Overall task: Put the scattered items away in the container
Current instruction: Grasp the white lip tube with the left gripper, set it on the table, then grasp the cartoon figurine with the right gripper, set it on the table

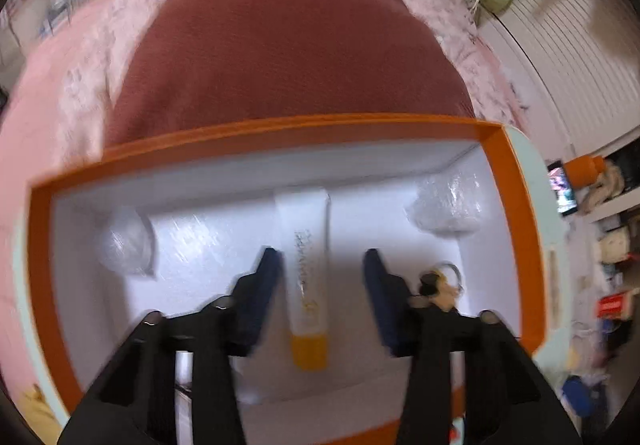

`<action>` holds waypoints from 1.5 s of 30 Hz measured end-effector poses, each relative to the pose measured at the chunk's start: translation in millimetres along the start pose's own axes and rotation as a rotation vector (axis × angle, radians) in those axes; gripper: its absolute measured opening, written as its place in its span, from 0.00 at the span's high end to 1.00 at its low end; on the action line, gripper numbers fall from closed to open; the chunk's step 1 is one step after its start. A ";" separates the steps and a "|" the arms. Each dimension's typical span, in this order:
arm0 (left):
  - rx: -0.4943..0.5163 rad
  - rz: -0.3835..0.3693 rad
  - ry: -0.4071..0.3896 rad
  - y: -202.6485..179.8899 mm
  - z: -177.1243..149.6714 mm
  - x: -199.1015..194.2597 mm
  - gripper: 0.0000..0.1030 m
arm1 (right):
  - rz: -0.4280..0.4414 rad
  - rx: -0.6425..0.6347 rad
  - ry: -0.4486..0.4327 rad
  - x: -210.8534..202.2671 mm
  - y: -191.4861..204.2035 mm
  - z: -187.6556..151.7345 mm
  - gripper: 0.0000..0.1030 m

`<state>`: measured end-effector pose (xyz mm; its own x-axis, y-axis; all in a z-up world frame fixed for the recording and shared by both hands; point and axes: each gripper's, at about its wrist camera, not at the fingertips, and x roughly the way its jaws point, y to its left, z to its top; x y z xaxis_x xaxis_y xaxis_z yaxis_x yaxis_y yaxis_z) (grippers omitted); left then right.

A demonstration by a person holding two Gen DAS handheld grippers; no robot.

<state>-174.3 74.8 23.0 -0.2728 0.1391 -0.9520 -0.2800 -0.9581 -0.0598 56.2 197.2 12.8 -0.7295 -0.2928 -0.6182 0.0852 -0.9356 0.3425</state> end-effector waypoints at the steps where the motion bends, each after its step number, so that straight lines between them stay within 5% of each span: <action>1: 0.018 0.029 -0.005 -0.2 -1.0 0.3 0.78 | 0.002 -0.002 -0.001 0.1 1.0 -0.6 0.26; 6: 0.011 -0.022 -0.047 13.4 -7.9 -7.0 0.78 | 0.008 -0.002 -0.001 1.0 3.8 -1.9 0.26; 10: 0.008 -0.092 -0.192 20.9 -18.8 -53.3 0.78 | -0.004 -0.012 0.003 3.3 6.8 -3.4 0.26; 18: 0.115 -0.264 -0.432 18.4 -105.1 -156.5 0.78 | 0.002 -0.025 0.006 4.9 14.6 -6.4 0.26; 22: 0.117 -0.305 -0.405 29.0 -159.3 -139.0 0.78 | 0.005 -0.026 0.007 6.3 17.8 -7.9 0.26; 27: -0.040 -0.308 -0.410 68.2 -207.4 -106.6 0.78 | -0.009 -0.025 -0.002 8.3 20.6 -9.3 0.22; 35: -0.032 -0.287 -0.388 64.4 -223.2 -74.0 0.77 | -0.021 -0.017 0.008 14.0 26.0 -11.4 0.18; 41: -0.085 -0.356 -0.435 67.3 -229.9 -75.0 0.33 | -0.032 -0.034 0.000 13.4 30.5 -7.5 0.18; 45: -0.066 -0.341 -0.524 66.9 -236.7 -90.0 0.27 | -0.010 -0.023 -0.028 1.7 29.1 19.9 0.18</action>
<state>49.5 -61.0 33.6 -0.5975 0.5276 -0.6038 -0.3781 -0.8495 -0.3681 43.9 173.5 35.7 -0.7489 -0.2778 -0.6017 0.0933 -0.9431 0.3193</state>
